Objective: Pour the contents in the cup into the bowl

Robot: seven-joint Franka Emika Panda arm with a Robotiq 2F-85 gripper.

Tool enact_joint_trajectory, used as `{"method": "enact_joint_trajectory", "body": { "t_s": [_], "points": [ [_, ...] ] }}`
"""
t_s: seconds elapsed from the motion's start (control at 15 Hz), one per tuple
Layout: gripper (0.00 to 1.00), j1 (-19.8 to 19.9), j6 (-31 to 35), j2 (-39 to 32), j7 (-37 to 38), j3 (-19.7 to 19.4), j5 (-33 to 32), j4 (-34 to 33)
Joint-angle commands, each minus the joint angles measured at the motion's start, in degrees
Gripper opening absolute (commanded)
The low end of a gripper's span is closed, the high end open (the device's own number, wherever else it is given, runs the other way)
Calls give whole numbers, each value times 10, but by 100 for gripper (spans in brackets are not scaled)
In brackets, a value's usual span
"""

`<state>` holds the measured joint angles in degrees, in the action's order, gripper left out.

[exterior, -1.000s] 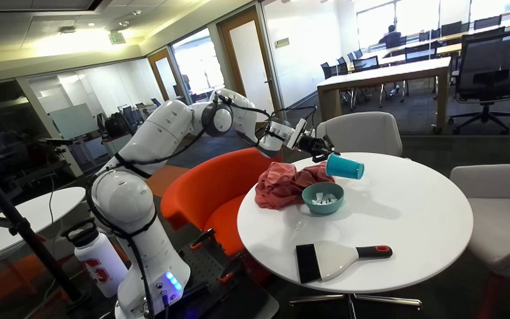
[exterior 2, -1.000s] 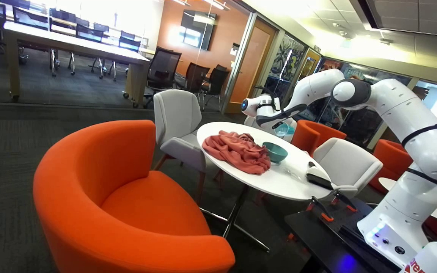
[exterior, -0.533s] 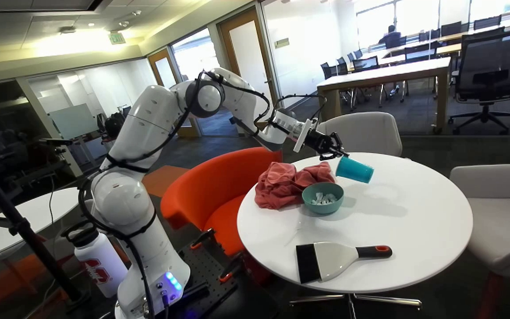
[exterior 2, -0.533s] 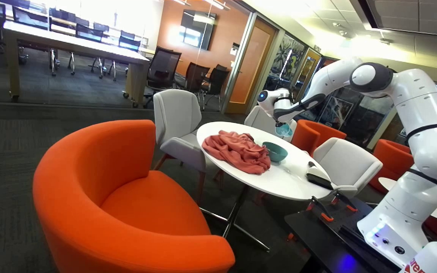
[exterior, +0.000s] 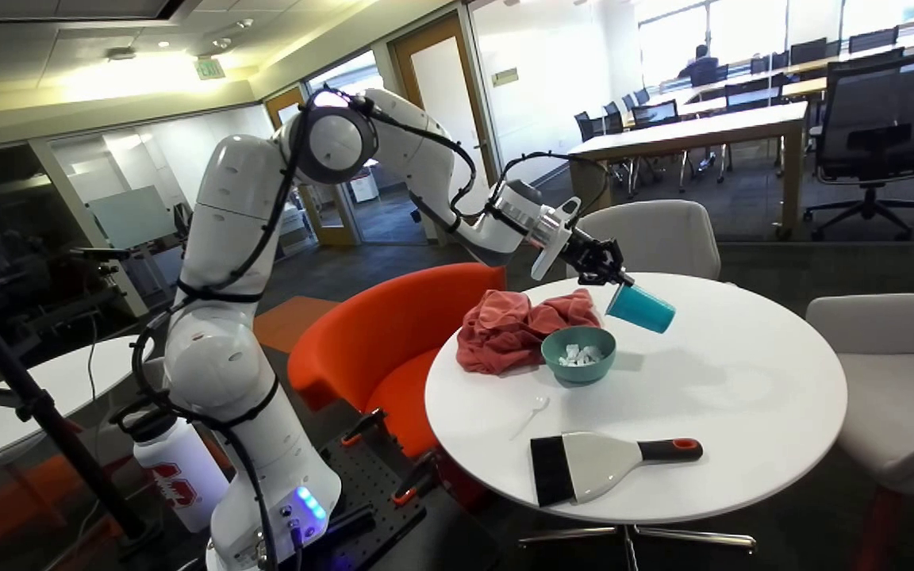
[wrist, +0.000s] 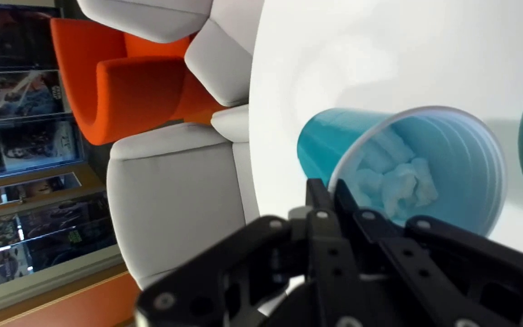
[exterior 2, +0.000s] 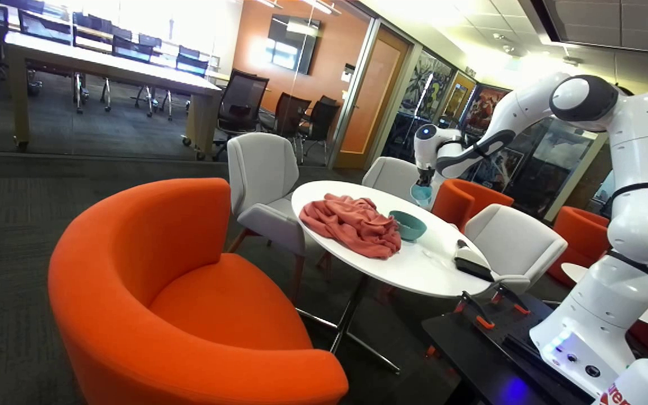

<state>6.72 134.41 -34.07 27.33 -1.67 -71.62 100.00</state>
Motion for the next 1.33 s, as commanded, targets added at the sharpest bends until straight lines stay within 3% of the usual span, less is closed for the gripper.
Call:
{"method": "enact_joint_trajectory", "body": {
  "t_s": [0.0, 0.07, 0.33, 0.47, 0.87, 1.07, 1.27],
  "points": [
    [1, -10, 36, 11, 11, -23, 15, 13],
    [6, -8, 46, 16, 14, -28, 16, 20],
    [6, -11, 46, 10, 13, -30, 16, 18],
    [1, 18, 92, 17, -8, -13, 78, 22],
    [1, 100, 219, 45, -158, -10, 358, 58],
    [1, 185, 229, 47, -288, 60, 516, 63],
    [1, 273, 191, 36, -420, 145, 675, 43]
  ]
}}
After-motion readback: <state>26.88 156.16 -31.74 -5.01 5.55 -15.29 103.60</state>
